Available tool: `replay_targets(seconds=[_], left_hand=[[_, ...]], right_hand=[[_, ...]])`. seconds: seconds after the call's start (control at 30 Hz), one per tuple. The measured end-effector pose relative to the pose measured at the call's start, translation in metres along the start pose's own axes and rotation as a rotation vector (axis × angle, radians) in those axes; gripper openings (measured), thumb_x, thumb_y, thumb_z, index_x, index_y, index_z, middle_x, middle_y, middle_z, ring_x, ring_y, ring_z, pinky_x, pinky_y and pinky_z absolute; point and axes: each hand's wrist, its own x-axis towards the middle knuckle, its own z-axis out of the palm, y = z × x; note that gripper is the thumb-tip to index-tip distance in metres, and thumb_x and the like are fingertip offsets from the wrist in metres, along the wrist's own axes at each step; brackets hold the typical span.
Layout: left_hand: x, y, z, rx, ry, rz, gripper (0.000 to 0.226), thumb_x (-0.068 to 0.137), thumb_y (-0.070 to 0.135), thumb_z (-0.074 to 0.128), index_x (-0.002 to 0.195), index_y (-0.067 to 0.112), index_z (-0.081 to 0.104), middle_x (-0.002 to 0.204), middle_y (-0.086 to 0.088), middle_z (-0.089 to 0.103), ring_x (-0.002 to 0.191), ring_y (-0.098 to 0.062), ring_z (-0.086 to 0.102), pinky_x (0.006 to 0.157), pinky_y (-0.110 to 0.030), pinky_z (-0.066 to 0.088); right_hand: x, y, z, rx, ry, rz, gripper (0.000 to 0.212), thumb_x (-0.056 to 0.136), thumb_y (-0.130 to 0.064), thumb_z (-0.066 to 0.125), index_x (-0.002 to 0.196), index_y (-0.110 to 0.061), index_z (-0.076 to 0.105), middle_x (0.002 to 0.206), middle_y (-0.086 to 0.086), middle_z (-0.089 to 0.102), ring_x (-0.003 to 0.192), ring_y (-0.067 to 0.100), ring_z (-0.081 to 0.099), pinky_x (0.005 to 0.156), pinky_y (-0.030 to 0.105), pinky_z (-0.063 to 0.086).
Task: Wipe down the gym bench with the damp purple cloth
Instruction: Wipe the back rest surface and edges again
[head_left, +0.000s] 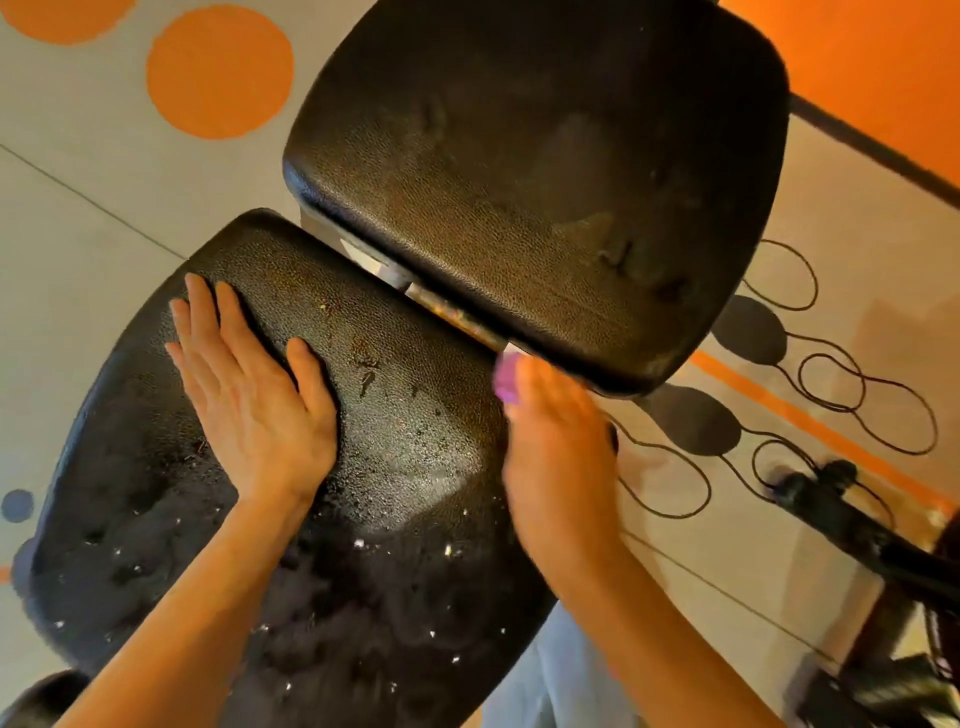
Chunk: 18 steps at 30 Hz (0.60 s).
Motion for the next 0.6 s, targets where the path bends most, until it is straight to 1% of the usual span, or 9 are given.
replay_targets(seconds=[0.07, 0.13, 0.23, 0.3, 0.37, 0.4, 0.47, 0.5, 0.6], left_hand=[[0.002, -0.001, -0.002, -0.016, -0.024, -0.004, 0.062, 0.102, 0.032, 0.034, 0.154, 0.003, 0.014, 0.164, -0.013, 0.007, 0.152, -0.031, 0.002, 0.123, -0.037, -0.005], [0.003, -0.002, -0.005, -0.064, -0.057, 0.002, 0.064, 0.102, 0.033, 0.035, 0.154, 0.005, 0.012, 0.165, -0.012, 0.004, 0.153, -0.029, -0.001, 0.123, -0.037, -0.006], [-0.010, -0.003, -0.018, -0.127, -0.103, 0.060, 0.064, 0.103, 0.033, 0.035, 0.155, 0.007, 0.010, 0.165, -0.010, 0.002, 0.153, -0.027, -0.003, 0.123, -0.035, -0.007], [-0.032, -0.003, -0.028, -0.143, -0.139, 0.105, 0.064, 0.103, 0.036, 0.033, 0.156, 0.008, 0.008, 0.165, -0.009, 0.002, 0.153, -0.024, -0.005, 0.122, -0.031, -0.009], [-0.060, -0.008, -0.036, -0.155, -0.179, 0.118, 0.065, 0.102, 0.040, 0.030, 0.156, 0.011, 0.009, 0.166, -0.006, 0.002, 0.153, -0.020, -0.006, 0.122, -0.028, -0.010], [-0.073, -0.012, -0.039, -0.158, -0.198, 0.117, 0.065, 0.101, 0.040, 0.030, 0.156, 0.011, 0.010, 0.166, -0.004, 0.003, 0.153, -0.018, -0.006, 0.122, -0.028, -0.010], [-0.094, -0.022, -0.042, -0.158, -0.227, 0.106, 0.065, 0.100, 0.038, 0.032, 0.156, 0.014, 0.011, 0.166, 0.000, 0.002, 0.153, -0.015, -0.006, 0.122, -0.026, -0.009], [-0.102, -0.028, -0.043, -0.155, -0.241, 0.092, 0.065, 0.099, 0.037, 0.033, 0.156, 0.015, 0.011, 0.166, 0.002, 0.001, 0.153, -0.014, -0.006, 0.122, -0.025, -0.010], [-0.115, -0.036, -0.042, -0.115, -0.289, 0.092, 0.067, 0.097, 0.039, 0.030, 0.156, 0.015, 0.009, 0.166, 0.003, -0.002, 0.153, -0.014, -0.007, 0.122, -0.024, -0.010]], right_hand=[[0.028, -0.036, 0.014, 0.052, -0.070, -0.056, 0.058, 0.092, -0.015, 0.046, 0.148, -0.010, 0.030, 0.148, 0.008, 0.041, 0.137, 0.024, 0.036, 0.115, 0.042, 0.030], [0.039, -0.044, 0.019, 0.059, -0.093, -0.093, 0.062, 0.094, -0.015, 0.051, 0.149, -0.012, 0.026, 0.152, 0.005, 0.036, 0.141, 0.021, 0.030, 0.117, 0.042, 0.027], [0.005, 0.002, 0.005, 0.006, -0.036, -0.097, 0.057, 0.093, -0.011, 0.056, 0.145, -0.011, 0.036, 0.146, 0.007, 0.044, 0.136, 0.022, 0.039, 0.115, 0.038, 0.032], [-0.024, 0.039, -0.011, 0.030, 0.019, -0.038, 0.046, 0.095, -0.011, 0.052, 0.141, -0.011, 0.044, 0.138, 0.007, 0.052, 0.128, 0.021, 0.047, 0.110, 0.034, 0.038], [-0.035, 0.057, -0.017, 0.166, 0.027, 0.019, 0.041, 0.100, -0.022, 0.041, 0.139, -0.012, 0.047, 0.135, 0.004, 0.054, 0.125, 0.016, 0.048, 0.107, 0.028, 0.040], [-0.034, 0.058, -0.017, 0.251, 0.047, 0.036, 0.041, 0.101, -0.025, 0.037, 0.139, -0.013, 0.048, 0.135, 0.002, 0.055, 0.123, 0.012, 0.047, 0.106, 0.022, 0.038], [-0.030, 0.052, -0.010, 0.356, 0.093, 0.060, 0.038, 0.103, -0.023, 0.037, 0.138, -0.015, 0.050, 0.134, -0.001, 0.056, 0.122, 0.005, 0.045, 0.103, 0.011, 0.034], [-0.030, 0.048, -0.005, 0.377, 0.128, 0.062, 0.038, 0.103, -0.021, 0.039, 0.139, -0.014, 0.049, 0.137, 0.000, 0.054, 0.124, 0.004, 0.043, 0.105, 0.013, 0.035], [-0.057, 0.043, 0.014, 0.384, 0.206, 0.055, 0.043, 0.101, -0.017, 0.042, 0.144, -0.010, 0.041, 0.151, 0.006, 0.038, 0.143, 0.017, 0.029, 0.115, 0.039, 0.032]])
